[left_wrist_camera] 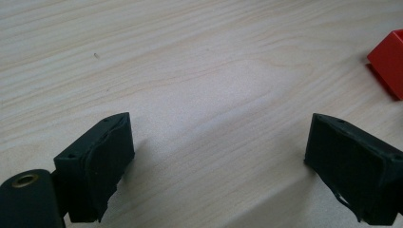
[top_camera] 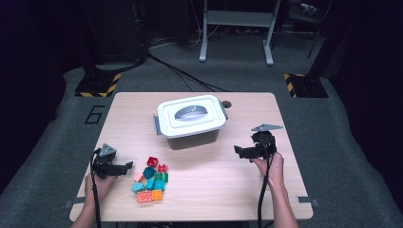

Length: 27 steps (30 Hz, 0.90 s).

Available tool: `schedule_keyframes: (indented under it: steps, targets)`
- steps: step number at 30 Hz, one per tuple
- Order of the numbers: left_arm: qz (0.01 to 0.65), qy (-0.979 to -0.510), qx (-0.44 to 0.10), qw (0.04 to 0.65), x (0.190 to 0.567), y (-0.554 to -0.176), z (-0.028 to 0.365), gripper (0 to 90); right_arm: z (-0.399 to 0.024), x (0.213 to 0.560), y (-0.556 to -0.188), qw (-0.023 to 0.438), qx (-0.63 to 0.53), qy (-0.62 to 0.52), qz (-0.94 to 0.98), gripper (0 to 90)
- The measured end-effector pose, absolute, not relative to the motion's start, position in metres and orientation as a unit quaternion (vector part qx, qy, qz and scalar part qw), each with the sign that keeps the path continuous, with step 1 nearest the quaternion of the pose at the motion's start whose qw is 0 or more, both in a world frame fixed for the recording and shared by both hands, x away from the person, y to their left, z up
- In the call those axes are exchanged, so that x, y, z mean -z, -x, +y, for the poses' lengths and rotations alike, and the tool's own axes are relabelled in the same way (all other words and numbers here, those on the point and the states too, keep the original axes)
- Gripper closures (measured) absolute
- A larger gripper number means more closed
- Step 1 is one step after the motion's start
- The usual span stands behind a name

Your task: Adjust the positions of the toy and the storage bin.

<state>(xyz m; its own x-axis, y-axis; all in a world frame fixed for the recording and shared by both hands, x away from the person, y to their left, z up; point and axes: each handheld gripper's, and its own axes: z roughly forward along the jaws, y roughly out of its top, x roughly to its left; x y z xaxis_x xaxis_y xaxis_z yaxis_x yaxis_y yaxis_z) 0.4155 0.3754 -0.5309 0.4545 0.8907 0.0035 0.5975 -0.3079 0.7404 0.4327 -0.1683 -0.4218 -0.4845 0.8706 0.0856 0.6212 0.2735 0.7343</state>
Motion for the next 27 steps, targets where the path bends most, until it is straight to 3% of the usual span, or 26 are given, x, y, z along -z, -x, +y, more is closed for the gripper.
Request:
schedule_keyframes:
  steps: [13, 16, 22, 27]
  targets:
    - [0.478, -0.782, -0.207, 0.343, 0.530, -0.416, 0.375, 9.0, -0.143, 0.397, -0.470, 0.177, -0.377, -0.473, 0.776, 3.7]
    - [0.478, -0.782, -0.207, 0.343, 0.530, -0.416, 0.375, 9.0, -0.138, 0.394, -0.479, 0.176, -0.380, -0.472, 0.776, 10.6]
    - [0.477, -0.782, -0.207, 0.343, 0.530, -0.416, 0.375, 9.0, -0.130, 0.388, -0.496, 0.174, -0.384, -0.472, 0.774, 15.8]
    - [0.478, -0.782, -0.206, 0.342, 0.530, -0.417, 0.375, 9.0, -0.119, 0.385, -0.508, 0.182, -0.379, -0.471, 0.775, 30.0]
